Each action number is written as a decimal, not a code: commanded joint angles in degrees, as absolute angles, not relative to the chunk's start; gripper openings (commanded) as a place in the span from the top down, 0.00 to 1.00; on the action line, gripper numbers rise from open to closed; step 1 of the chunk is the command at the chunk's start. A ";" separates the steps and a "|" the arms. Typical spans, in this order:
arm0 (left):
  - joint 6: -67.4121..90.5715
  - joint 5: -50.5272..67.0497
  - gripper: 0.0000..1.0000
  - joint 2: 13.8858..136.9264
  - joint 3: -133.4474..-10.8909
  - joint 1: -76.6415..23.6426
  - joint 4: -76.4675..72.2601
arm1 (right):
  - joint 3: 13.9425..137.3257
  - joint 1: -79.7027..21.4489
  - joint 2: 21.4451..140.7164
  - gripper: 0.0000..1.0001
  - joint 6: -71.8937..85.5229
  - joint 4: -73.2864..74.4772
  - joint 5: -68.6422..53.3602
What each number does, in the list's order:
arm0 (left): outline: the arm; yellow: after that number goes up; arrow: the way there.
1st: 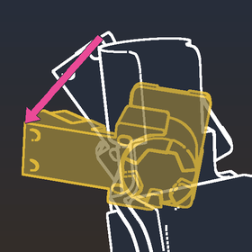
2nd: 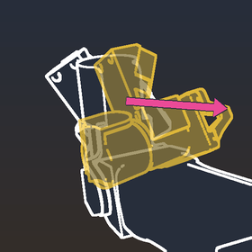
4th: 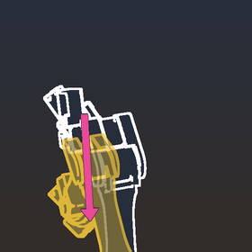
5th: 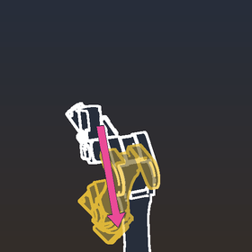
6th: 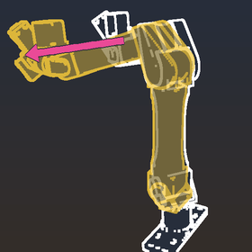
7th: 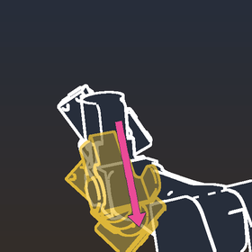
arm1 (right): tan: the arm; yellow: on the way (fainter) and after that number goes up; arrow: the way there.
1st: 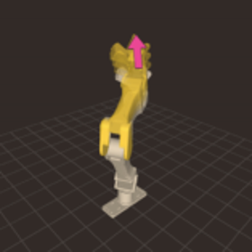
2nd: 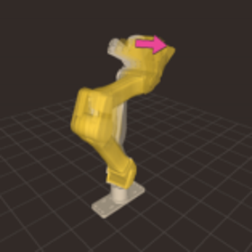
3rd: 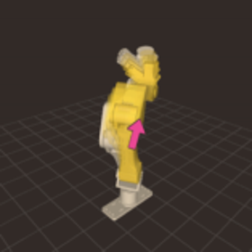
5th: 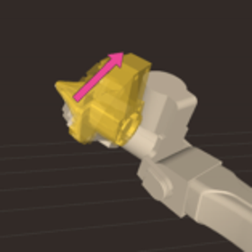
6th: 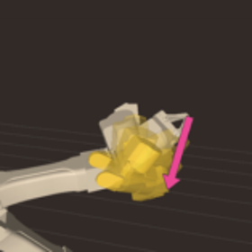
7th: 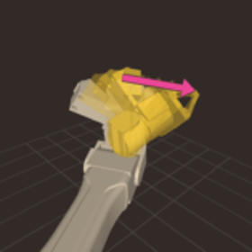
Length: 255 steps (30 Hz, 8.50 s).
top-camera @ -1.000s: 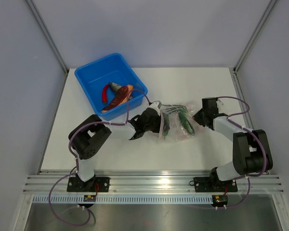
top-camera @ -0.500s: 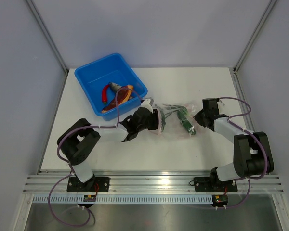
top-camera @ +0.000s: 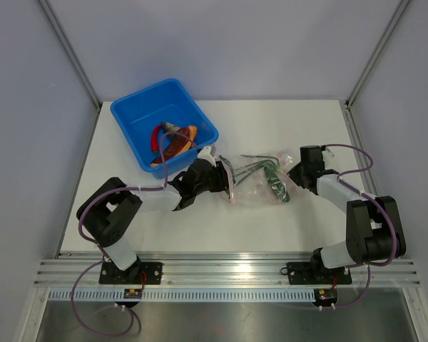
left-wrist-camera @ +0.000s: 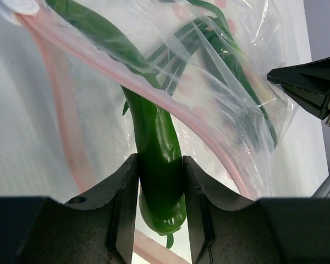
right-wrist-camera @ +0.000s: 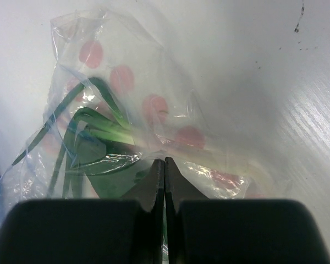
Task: Open the zip-top bag and remove the fake food
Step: Pick up the fake vegetable from the zipper food storage bag, then place the fake vegetable in the bin, then pick up the fake vegetable from the zipper food storage bag.
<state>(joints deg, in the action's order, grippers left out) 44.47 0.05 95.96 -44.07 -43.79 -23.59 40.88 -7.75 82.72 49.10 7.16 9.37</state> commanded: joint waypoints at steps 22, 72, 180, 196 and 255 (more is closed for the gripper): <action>38.92 21.68 0.71 89.30 -45.01 -39.64 -16.25 | 42.54 -7.38 82.53 1.00 48.25 7.30 9.14; 27.07 22.50 0.73 86.67 -54.41 -32.61 5.10 | 43.15 -7.38 82.62 1.00 43.95 5.97 5.27; 33.04 1.30 0.40 83.87 -66.02 -9.84 15.56 | 41.48 -7.29 82.79 1.00 48.52 2.64 2.81; 37.96 4.40 0.53 60.14 -34.82 -29.88 -4.29 | 40.87 -7.30 82.00 1.00 48.78 2.46 2.99; 63.98 -7.12 0.78 92.72 -27.60 -53.17 -39.98 | 39.55 -7.29 81.04 1.00 50.45 1.32 1.32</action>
<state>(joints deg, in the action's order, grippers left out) 61.78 -5.02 90.76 -24.64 -52.58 -34.00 39.88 -7.66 83.09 49.78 3.57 2.28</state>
